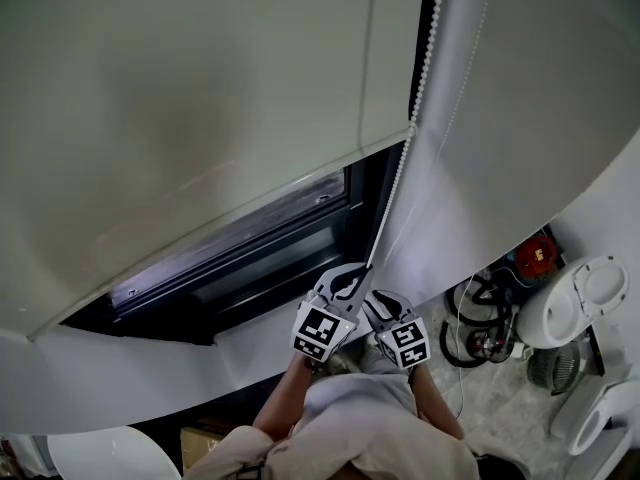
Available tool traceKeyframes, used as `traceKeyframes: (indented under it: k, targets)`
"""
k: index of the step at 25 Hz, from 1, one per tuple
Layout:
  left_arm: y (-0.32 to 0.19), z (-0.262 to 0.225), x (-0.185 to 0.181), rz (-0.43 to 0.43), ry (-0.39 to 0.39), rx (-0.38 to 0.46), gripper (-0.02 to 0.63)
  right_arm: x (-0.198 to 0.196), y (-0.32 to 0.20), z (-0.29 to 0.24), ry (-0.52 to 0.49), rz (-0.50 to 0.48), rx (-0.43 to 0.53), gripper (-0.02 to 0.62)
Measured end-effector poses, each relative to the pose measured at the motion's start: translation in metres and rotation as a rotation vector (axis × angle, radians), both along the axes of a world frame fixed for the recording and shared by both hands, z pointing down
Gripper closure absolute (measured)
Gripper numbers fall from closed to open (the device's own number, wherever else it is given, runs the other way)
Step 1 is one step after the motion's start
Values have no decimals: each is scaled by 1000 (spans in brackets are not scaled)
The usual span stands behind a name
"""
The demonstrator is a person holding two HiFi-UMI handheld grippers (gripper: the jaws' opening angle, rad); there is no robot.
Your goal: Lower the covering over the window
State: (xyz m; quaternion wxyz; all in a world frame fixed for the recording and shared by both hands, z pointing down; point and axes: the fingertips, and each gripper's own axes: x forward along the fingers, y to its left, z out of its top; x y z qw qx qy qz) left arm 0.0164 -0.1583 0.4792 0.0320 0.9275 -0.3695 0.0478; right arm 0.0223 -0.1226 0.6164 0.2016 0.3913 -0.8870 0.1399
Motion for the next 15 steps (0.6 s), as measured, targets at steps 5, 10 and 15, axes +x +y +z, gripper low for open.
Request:
traceKeyframes:
  k: [5, 10, 15]
  targets:
    - [1, -1, -1, -8, 7, 0, 592, 16, -14, -67, -19, 42, 139, 489]
    - [2, -1, -1, -13, 12, 8, 592, 22, -21, -141, -73, 52, 298, 491]
    - [4, 0, 0, -11, 16, 14, 592, 13, -23, -210, -106, 10, 448, 492]
